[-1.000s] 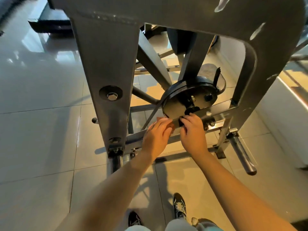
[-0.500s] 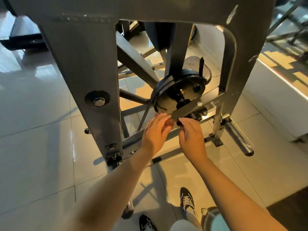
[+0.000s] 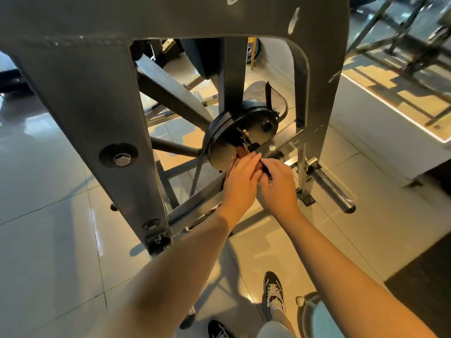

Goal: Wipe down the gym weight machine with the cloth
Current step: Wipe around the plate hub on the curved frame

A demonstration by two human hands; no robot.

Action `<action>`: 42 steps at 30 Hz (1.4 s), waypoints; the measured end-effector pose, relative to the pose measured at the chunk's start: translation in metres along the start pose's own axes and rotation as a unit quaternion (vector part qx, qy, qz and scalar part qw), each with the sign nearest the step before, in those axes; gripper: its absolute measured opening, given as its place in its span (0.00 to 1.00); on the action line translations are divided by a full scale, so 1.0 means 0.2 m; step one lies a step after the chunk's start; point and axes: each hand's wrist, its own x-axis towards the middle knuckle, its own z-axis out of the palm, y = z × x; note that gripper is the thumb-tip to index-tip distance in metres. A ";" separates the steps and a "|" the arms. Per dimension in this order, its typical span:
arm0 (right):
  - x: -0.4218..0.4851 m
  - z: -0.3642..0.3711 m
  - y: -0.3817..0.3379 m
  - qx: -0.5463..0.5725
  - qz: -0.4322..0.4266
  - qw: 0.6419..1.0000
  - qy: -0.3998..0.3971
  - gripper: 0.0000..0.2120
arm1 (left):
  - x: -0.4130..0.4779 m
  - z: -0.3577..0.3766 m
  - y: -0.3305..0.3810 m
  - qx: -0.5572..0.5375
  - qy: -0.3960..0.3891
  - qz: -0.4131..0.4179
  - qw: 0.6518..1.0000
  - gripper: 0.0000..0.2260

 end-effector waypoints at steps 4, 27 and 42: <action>-0.01 0.01 0.02 -0.023 0.005 0.999 -0.027 0.15 | -0.11 -0.06 -0.17 0.160 -0.022 0.093 0.982 0.20; 0.27 -0.36 0.00 0.150 0.034 0.987 0.046 0.12 | 0.11 -0.12 0.31 -0.306 -0.114 -0.094 0.940 0.23; 0.34 -0.25 0.17 -0.158 -0.210 0.960 -0.100 0.19 | 0.03 0.00 0.15 -0.239 0.001 -0.147 0.960 0.19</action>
